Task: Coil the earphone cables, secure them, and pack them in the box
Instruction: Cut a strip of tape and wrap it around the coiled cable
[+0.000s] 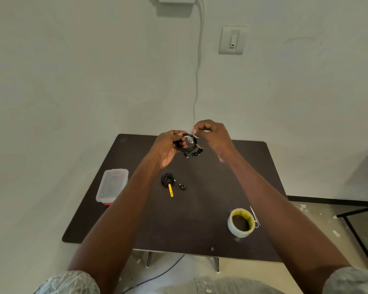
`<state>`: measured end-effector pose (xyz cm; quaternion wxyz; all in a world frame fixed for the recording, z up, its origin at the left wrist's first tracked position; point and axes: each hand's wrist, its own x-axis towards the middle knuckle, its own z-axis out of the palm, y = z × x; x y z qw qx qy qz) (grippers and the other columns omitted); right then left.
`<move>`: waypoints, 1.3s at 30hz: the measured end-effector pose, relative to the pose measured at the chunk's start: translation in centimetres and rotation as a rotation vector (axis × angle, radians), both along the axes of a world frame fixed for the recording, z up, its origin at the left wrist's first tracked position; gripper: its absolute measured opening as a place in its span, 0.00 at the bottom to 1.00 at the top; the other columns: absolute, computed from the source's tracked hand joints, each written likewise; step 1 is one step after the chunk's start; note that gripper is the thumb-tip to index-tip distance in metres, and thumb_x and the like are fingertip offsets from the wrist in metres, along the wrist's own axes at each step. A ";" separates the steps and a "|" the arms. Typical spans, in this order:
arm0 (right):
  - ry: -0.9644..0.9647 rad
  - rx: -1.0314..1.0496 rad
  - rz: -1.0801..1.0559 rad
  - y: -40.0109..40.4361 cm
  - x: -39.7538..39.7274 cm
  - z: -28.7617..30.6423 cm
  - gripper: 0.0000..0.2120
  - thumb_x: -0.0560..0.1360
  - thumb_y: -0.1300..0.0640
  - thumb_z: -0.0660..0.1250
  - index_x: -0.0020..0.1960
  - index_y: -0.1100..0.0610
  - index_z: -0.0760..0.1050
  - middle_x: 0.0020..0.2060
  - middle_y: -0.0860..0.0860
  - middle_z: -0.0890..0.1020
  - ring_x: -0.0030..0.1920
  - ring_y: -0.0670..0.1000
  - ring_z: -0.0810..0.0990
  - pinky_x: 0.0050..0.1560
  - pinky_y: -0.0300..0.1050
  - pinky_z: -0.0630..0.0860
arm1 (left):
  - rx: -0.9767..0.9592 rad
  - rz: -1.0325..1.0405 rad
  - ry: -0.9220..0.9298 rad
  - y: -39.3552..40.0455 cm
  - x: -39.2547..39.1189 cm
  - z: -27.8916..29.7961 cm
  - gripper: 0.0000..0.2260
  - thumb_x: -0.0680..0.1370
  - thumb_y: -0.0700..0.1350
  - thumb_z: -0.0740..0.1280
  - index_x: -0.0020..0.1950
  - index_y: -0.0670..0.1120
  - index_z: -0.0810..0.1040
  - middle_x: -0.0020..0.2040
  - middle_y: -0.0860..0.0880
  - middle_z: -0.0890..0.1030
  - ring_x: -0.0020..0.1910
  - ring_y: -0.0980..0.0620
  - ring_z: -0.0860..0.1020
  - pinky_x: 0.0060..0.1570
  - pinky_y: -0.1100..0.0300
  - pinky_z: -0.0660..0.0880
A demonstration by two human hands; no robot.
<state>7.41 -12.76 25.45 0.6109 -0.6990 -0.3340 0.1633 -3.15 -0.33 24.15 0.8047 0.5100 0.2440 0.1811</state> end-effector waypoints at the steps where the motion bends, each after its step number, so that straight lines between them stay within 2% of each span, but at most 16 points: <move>1: -0.009 -0.011 0.000 0.2 0.0 0.0 0.02 0.71 0.61 0.73 0.40 0.59 0.81 0.45 0.52 0.83 0.46 0.48 0.80 0.51 0.45 0.75 | 0.002 0.002 -0.004 0.1 0.0 0.1 0.08 0.79 0.30 0.58 0.49 0.36 0.76 0.37 0.44 0.75 0.35 0.52 0.74 0.42 0.59 0.76; 4: -0.047 -0.036 -0.022 0.9 -0.2 -0.2 0.03 0.72 0.59 0.73 0.41 0.59 0.81 0.46 0.53 0.83 0.45 0.50 0.80 0.49 0.47 0.75 | 0.009 -0.019 -0.010 0.4 -0.1 0.2 0.09 0.79 0.31 0.57 0.52 0.35 0.76 0.37 0.44 0.75 0.36 0.51 0.74 0.44 0.58 0.76; 8: -0.058 -0.042 -0.041 1.7 -0.4 -0.3 0.03 0.73 0.58 0.73 0.41 0.56 0.81 0.40 0.49 0.82 0.39 0.45 0.78 0.42 0.40 0.72 | -0.022 -0.037 -0.038 0.7 -0.1 0.3 0.10 0.79 0.32 0.59 0.59 0.32 0.74 0.38 0.44 0.74 0.36 0.51 0.74 0.49 0.54 0.75; 11: -0.069 -0.033 -0.046 1.9 -0.6 -0.1 0.03 0.73 0.59 0.72 0.40 0.54 0.81 0.37 0.48 0.82 0.38 0.46 0.78 0.42 0.43 0.74 | -0.018 -0.046 -0.057 1.0 -0.3 0.4 0.10 0.78 0.33 0.64 0.58 0.32 0.75 0.38 0.45 0.75 0.36 0.52 0.74 0.48 0.54 0.75; 15: -0.062 -0.042 -0.045 2.0 -0.8 0.4 0.03 0.74 0.59 0.71 0.42 0.58 0.81 0.35 0.49 0.81 0.36 0.47 0.77 0.39 0.42 0.74 | 0.044 -0.058 -0.021 1.3 -0.3 0.5 0.11 0.76 0.31 0.66 0.58 0.33 0.76 0.40 0.43 0.75 0.38 0.50 0.75 0.49 0.55 0.77; 23: -0.058 -0.046 -0.046 2.5 -0.9 0.6 0.05 0.74 0.59 0.71 0.43 0.61 0.81 0.39 0.57 0.84 0.38 0.50 0.80 0.42 0.45 0.76 | 0.088 -0.028 0.013 1.6 -0.2 0.6 0.08 0.75 0.30 0.67 0.53 0.36 0.77 0.41 0.44 0.76 0.35 0.50 0.77 0.54 0.50 0.78; 27: -0.056 -0.045 -0.044 2.6 -0.8 0.7 0.05 0.74 0.59 0.71 0.43 0.62 0.81 0.40 0.57 0.84 0.37 0.49 0.80 0.42 0.45 0.76 | 0.095 -0.018 0.014 1.7 -0.3 0.8 0.08 0.75 0.30 0.68 0.52 0.37 0.77 0.44 0.43 0.77 0.36 0.47 0.79 0.54 0.47 0.79; 33: -0.064 -0.058 -0.050 2.8 -0.7 0.9 0.05 0.73 0.59 0.72 0.43 0.61 0.82 0.41 0.55 0.85 0.40 0.50 0.82 0.46 0.50 0.79 | 0.175 0.041 0.013 1.5 -0.4 1.1 0.07 0.74 0.31 0.70 0.49 0.39 0.78 0.42 0.45 0.79 0.39 0.47 0.80 0.49 0.52 0.81; 39: -0.042 -0.054 -0.043 3.0 -0.6 1.2 0.05 0.72 0.58 0.72 0.43 0.61 0.82 0.38 0.54 0.85 0.38 0.50 0.81 0.50 0.50 0.79 | 0.295 0.120 0.008 1.3 -0.3 1.2 0.07 0.73 0.31 0.70 0.47 0.40 0.78 0.40 0.47 0.82 0.39 0.49 0.81 0.45 0.51 0.82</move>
